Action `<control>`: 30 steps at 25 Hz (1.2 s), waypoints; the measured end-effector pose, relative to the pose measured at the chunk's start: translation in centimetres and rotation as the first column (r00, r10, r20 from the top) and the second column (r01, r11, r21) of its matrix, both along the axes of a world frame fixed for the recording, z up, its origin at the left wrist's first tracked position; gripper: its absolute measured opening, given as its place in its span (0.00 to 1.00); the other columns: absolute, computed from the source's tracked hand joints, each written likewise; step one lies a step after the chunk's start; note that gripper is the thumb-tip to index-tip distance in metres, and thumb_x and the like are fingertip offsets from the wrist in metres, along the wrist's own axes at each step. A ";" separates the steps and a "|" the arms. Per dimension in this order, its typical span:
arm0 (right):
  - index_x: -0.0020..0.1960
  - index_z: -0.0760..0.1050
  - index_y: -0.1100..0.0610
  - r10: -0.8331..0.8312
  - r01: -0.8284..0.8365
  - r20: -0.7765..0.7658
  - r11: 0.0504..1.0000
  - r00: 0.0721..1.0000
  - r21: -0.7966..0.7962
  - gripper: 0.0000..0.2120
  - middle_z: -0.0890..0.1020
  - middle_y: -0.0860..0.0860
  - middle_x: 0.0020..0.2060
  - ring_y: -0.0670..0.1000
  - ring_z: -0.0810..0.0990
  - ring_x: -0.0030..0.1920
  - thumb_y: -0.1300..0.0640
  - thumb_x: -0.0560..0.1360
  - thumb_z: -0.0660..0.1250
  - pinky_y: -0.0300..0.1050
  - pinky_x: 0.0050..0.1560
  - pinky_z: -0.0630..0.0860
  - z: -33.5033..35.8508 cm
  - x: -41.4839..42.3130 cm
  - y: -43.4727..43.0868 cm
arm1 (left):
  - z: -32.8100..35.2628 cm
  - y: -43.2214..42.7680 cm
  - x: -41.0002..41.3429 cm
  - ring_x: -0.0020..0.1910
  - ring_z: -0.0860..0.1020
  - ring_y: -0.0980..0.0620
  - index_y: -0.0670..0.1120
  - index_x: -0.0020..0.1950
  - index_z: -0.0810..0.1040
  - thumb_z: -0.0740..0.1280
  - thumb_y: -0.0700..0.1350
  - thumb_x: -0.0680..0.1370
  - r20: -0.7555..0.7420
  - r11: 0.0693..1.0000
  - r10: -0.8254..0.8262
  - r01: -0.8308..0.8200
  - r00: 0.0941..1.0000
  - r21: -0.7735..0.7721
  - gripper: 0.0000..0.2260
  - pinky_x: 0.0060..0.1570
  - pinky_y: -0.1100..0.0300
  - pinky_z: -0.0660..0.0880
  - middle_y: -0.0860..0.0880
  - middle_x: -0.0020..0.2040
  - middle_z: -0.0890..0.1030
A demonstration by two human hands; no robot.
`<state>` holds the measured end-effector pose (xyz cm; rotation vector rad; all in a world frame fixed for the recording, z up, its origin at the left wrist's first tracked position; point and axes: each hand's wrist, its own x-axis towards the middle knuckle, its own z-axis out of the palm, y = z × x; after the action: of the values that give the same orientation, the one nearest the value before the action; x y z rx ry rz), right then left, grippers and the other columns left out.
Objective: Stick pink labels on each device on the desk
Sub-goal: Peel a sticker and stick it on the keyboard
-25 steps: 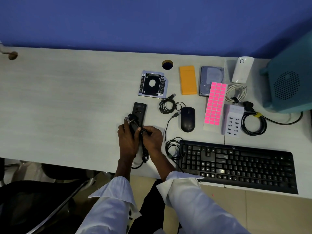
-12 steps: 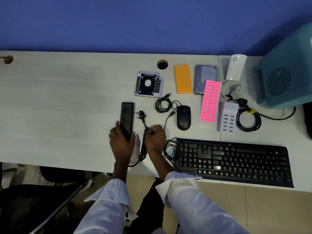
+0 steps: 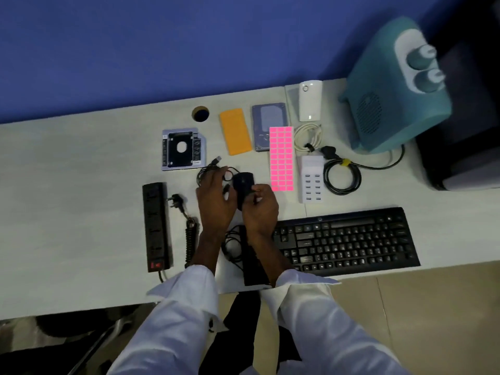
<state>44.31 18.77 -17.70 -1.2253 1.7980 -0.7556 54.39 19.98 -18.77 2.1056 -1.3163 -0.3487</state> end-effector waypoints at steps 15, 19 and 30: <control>0.65 0.74 0.56 0.102 -0.068 -0.176 0.980 0.979 0.190 0.20 0.80 0.55 0.59 0.57 0.79 0.61 0.56 0.73 0.65 0.51 0.59 0.75 -1.4 -8.9 -3.2 | -2.3 -10.2 -8.7 0.41 0.79 0.46 0.45 0.76 0.63 0.69 0.37 0.77 -0.655 0.937 0.260 -0.019 0.709 0.350 0.28 0.28 0.63 0.76 0.40 0.55 0.80; 0.62 0.74 0.55 0.097 -0.077 -0.112 0.983 0.989 0.167 0.18 0.83 0.54 0.53 0.57 0.82 0.56 0.56 0.72 0.65 0.50 0.55 0.78 -1.5 -9.2 -3.2 | -2.8 -8.4 -8.5 0.40 0.81 0.45 0.42 0.60 0.75 0.70 0.39 0.77 -0.520 0.940 0.146 0.045 0.841 0.338 0.13 0.38 0.50 0.80 0.39 0.51 0.83; 0.49 0.84 0.59 -0.037 -0.005 0.166 0.969 0.985 0.246 0.07 0.86 0.56 0.41 0.49 0.80 0.40 0.59 0.73 0.71 0.37 0.45 0.71 -2.1 -10.1 -4.6 | -1.0 -5.1 -7.5 0.49 0.78 0.57 0.46 0.65 0.75 0.77 0.44 0.72 -0.341 0.995 -0.021 0.052 0.940 0.082 0.23 0.39 0.69 0.76 0.49 0.57 0.79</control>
<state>34.21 14.20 -19.83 -0.9558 1.7048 -0.6056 46.91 14.87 -19.73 1.9824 -1.1528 -0.7649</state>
